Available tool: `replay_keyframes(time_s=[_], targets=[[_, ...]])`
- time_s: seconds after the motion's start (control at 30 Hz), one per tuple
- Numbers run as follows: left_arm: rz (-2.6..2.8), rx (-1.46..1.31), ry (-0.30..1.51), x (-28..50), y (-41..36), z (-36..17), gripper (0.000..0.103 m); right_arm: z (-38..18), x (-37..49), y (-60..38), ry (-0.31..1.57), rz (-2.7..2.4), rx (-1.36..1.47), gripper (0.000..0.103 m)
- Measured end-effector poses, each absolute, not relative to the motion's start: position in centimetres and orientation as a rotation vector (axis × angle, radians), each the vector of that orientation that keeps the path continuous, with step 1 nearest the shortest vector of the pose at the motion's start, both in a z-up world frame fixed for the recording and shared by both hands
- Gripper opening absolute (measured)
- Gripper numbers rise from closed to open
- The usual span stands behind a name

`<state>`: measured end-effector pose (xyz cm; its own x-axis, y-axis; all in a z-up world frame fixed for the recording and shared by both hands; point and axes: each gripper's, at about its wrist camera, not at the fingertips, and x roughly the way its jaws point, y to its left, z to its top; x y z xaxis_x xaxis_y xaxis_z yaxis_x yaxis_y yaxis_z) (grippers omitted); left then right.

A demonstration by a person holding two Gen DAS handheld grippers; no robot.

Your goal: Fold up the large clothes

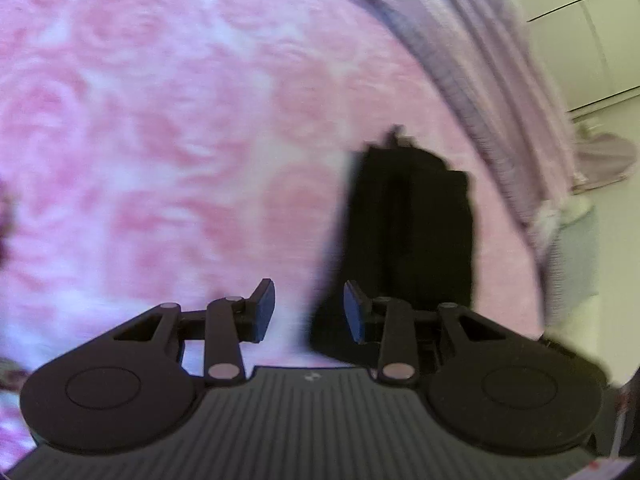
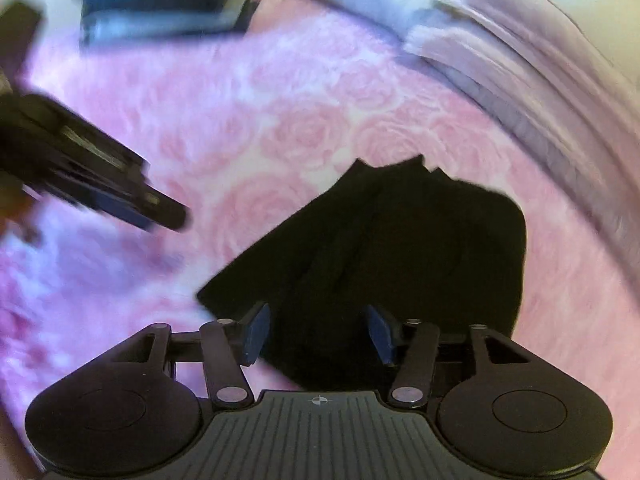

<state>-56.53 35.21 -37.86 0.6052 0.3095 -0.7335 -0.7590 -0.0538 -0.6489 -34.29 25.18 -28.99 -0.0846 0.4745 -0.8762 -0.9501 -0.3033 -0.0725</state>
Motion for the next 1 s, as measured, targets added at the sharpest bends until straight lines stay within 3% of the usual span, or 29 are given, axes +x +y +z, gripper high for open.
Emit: replay_keyframes(time_s=[0.13,0.27,0.5,0.63,0.7,0.73,0.87,1.0], targets=[[0.800,-1.404,0.365,-53.0,36.5,-37.9,0.035,-27.8,-26.3,25.4,0.883,1.401,-0.789,0.050],[0.767,-1.406,0.415,-49.4,38.0,-39.4,0.036,-31.0,-18.4,27.1,1.091,1.105,-0.608,0.050],[0.775,-1.460,0.424,-46.8,39.8,-41.3,0.036,-36.0,-12.4,29.4,1.392,0.974,-0.353,0.050],[0.782,-1.423,0.430,-45.4,40.8,-41.1,0.036,-35.9,-12.7,30.2,1.373,1.002,-0.415,0.049],[0.799,-1.376,0.456,-44.6,41.0,-40.9,0.021,-36.0,-13.2,30.7,1.340,1.031,-0.470,0.048],[0.809,-1.340,0.472,-44.3,40.9,-40.6,0.006,-36.1,-13.5,30.9,1.320,1.046,-0.496,0.046],[0.863,-1.204,0.473,-44.9,39.1,-38.5,0.006,-35.3,-15.9,31.8,1.221,1.152,-0.618,0.026],[0.927,-1.174,0.459,-47.0,37.5,-37.7,0.006,-35.1,-18.8,33.3,1.141,1.254,-0.723,0.022]])
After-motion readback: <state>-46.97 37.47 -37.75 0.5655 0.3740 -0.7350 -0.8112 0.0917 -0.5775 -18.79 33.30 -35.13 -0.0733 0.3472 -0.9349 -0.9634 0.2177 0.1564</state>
